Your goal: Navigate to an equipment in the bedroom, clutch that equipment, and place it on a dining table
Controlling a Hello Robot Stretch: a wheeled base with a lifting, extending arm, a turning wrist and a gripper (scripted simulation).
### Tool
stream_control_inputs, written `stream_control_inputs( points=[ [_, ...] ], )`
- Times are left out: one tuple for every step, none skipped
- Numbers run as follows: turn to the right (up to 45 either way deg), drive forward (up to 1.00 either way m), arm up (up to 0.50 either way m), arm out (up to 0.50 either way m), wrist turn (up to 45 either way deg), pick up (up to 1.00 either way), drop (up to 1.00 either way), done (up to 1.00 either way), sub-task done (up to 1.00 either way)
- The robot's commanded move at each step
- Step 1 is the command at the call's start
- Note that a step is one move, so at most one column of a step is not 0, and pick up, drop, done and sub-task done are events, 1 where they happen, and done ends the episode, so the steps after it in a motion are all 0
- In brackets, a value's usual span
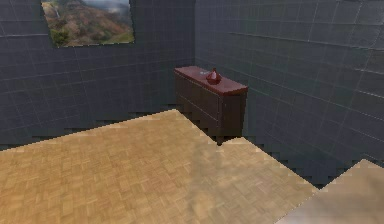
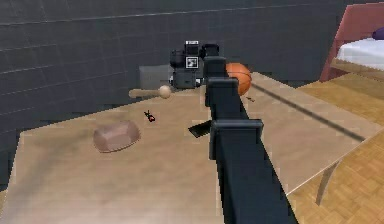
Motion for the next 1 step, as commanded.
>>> stream_control_inputs(
  points=[
    [0.0, 0.0, 0.0, 0.0, 0.0, 0.0, 0.0, 1.0, 0.0]
  ],
)
